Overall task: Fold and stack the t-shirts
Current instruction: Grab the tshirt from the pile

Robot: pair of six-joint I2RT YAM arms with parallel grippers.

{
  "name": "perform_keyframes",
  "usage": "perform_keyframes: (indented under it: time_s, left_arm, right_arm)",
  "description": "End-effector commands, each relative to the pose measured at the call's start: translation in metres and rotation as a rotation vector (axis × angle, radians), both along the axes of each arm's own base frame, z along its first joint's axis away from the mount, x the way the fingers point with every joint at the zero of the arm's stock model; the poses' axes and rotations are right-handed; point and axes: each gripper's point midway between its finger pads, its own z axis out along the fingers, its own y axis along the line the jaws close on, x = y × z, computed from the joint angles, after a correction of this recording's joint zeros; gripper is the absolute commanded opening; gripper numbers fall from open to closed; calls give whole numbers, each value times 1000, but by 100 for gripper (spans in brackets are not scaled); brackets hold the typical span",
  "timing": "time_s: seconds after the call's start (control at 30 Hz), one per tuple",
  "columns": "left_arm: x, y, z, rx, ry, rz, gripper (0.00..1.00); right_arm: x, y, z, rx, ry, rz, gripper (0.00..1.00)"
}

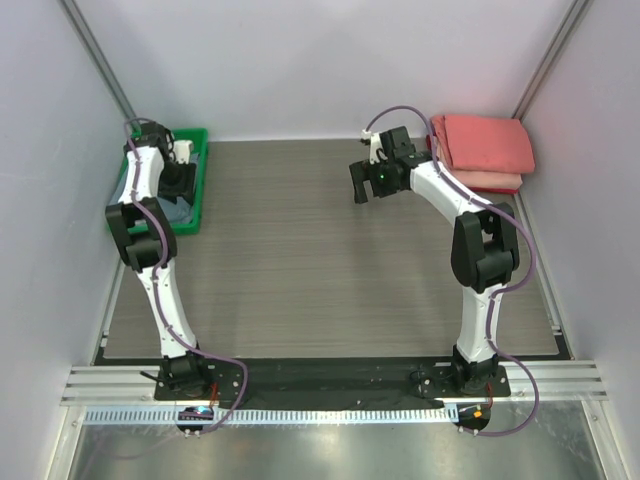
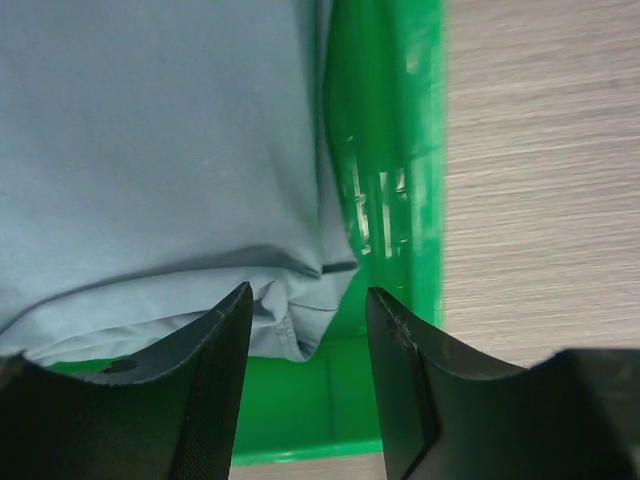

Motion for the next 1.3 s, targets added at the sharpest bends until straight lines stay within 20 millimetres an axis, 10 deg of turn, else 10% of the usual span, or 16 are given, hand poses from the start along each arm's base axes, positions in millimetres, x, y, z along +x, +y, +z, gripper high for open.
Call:
perform_keyframes:
  time_s: [0.0, 0.33, 0.67, 0.87, 1.1, 1.27]
  left_arm:
    - [-9, 18, -12, 25, 33, 15, 50]
    - [-16, 27, -24, 32, 65, 40, 37]
    - [-8, 23, 10, 23, -17, 36, 1]
    - [-8, 19, 41, 17, -80, 29, 0]
    - [-10, 7, 104, -11, -209, 24, 0]
    - [-14, -2, 202, 20, -440, -13, 0]
  right_arm:
    - [-5, 3, 23, 22, -44, 31, 100]
    - [-6, 8, 22, 40, -37, 51, 100]
    - [-3, 5, 29, 32, -65, 45, 100]
    - [0, 4, 34, 27, -87, 44, 100]
    - [6, 9, 41, 44, -103, 50, 100]
    - [23, 7, 60, 19, -176, 52, 100]
